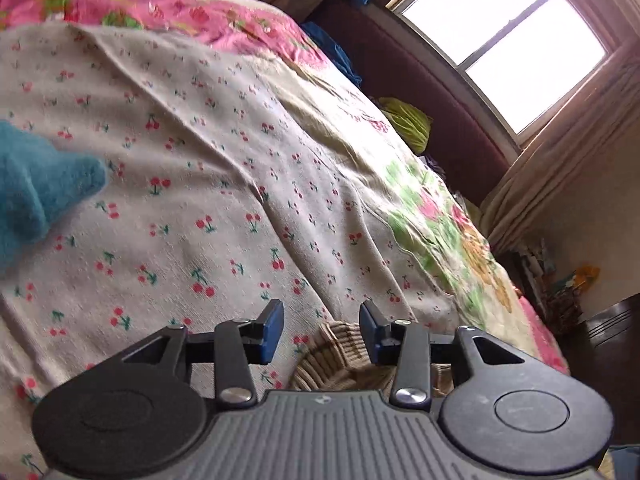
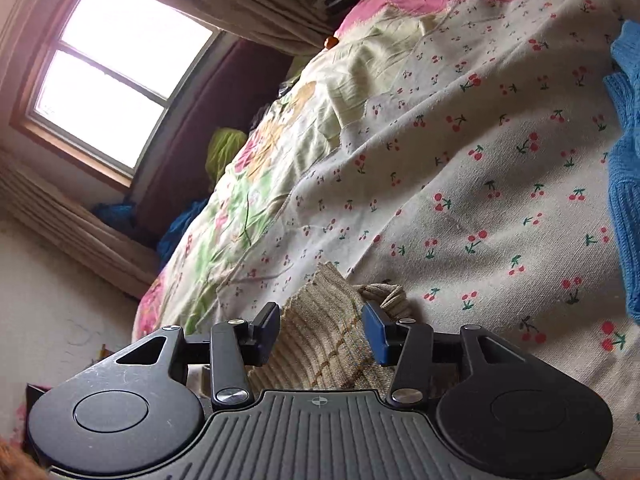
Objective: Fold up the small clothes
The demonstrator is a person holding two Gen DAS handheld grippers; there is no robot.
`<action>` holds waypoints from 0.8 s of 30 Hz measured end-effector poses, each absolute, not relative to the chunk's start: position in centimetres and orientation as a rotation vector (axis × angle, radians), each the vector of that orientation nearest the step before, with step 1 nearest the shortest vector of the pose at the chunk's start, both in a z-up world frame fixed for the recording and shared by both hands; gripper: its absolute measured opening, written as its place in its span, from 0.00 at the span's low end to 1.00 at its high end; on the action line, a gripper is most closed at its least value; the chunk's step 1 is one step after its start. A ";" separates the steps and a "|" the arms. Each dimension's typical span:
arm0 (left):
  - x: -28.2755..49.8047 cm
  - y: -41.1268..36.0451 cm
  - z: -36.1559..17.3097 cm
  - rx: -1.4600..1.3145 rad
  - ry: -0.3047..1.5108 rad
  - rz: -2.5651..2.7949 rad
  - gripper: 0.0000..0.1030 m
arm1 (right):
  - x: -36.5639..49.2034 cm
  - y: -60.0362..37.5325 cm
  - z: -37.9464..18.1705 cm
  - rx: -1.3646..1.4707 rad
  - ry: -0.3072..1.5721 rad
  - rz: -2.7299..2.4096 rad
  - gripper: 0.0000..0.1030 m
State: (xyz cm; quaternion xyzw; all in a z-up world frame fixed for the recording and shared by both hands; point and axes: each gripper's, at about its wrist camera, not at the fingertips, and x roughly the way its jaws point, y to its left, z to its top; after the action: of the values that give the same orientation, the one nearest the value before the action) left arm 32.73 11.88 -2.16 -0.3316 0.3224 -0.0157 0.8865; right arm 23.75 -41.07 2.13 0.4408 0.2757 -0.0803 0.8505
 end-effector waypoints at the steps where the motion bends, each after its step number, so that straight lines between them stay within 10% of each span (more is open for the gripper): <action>1: 32.7 11.8 -1.9 -0.663 0.668 -0.029 0.52 | 23.5 -41.0 2.2 0.902 0.584 -0.178 0.45; 16: 33.7 5.8 -2.6 -0.272 0.754 -0.099 0.51 | 23.2 -40.1 2.1 0.638 0.647 -0.212 0.45; 21: 33.8 6.3 -4.6 -0.267 0.781 -0.074 0.31 | 24.8 -39.9 1.6 0.587 0.682 -0.189 0.44; 24: 33.3 6.8 -4.5 -0.271 0.766 -0.049 0.24 | 25.3 -39.0 1.8 0.535 0.692 -0.185 0.11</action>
State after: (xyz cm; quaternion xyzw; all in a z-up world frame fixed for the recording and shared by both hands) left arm 33.29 6.80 -4.54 -0.1316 0.3726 -0.0240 0.9183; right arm 25.32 -39.01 1.77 0.2585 0.3344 -0.0895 0.9018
